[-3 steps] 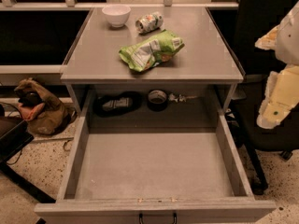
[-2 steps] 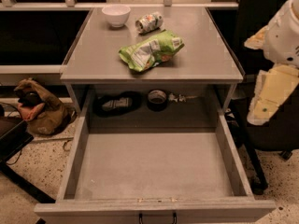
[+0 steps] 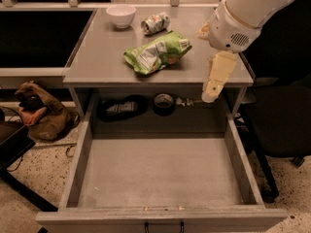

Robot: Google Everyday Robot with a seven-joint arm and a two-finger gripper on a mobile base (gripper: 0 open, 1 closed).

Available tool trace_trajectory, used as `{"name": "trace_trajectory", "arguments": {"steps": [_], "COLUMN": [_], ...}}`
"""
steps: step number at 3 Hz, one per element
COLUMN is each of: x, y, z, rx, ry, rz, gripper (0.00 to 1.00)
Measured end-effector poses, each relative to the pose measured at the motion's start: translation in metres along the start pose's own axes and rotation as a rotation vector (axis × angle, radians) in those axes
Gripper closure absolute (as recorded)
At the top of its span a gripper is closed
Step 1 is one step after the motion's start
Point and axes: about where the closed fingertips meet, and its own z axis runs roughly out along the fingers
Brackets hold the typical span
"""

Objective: Place green rice chip bag into top drawer

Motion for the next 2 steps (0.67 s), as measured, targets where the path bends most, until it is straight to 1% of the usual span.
{"name": "trace_trajectory", "arguments": {"steps": [1,2], "x": [0.000,-0.009], "y": [0.000,-0.015], "z": [0.000,0.015], "rx": [0.000,-0.002], "ry": [0.000,-0.023], "rz": [0.000,-0.036], "gripper": [0.00,0.00]}}
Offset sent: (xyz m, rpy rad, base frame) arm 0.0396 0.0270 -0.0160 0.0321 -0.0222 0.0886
